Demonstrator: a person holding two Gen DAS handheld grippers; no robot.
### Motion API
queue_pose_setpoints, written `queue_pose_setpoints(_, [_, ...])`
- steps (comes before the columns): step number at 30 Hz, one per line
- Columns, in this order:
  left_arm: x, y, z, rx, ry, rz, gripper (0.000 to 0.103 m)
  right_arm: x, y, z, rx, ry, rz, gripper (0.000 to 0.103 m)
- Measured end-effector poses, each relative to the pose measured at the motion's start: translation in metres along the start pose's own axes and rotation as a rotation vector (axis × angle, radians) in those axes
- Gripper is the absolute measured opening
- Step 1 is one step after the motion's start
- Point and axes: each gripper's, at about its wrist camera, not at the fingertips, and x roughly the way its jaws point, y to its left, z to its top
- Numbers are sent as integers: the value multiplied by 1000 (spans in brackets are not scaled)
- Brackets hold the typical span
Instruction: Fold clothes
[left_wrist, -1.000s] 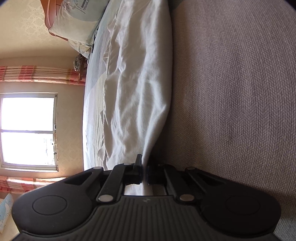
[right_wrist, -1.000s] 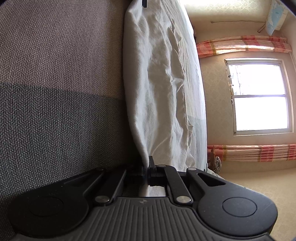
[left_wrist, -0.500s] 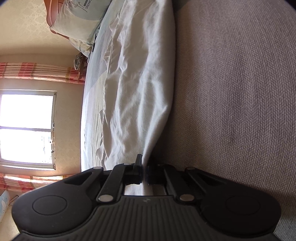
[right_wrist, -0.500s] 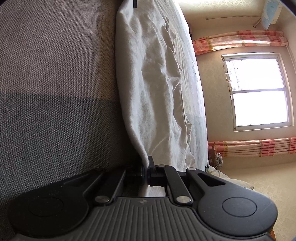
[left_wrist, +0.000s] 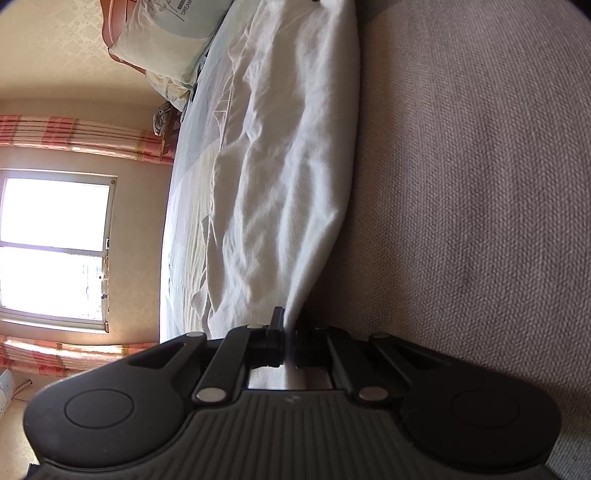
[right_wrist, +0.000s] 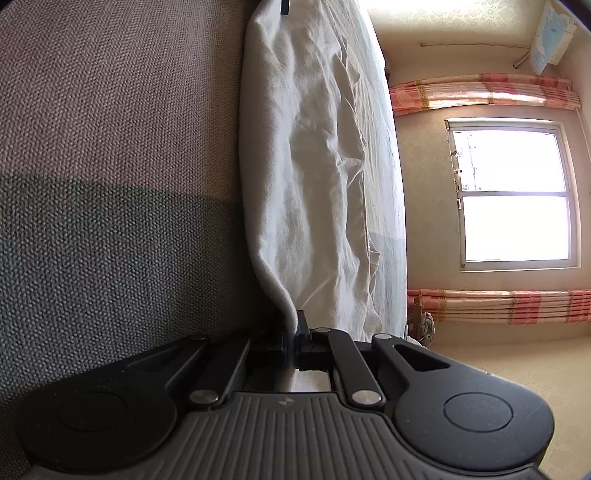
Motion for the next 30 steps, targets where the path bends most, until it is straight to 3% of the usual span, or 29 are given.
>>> queue_pose_setpoints(13, [5,15,-1,-33,-26,-30,0,-3,-16,-4,56,-9,64,7])
queue_pose_setpoints(30, [-15,28,3,-37,-72,37,0,-32,-43,-7,82,-22,63,7])
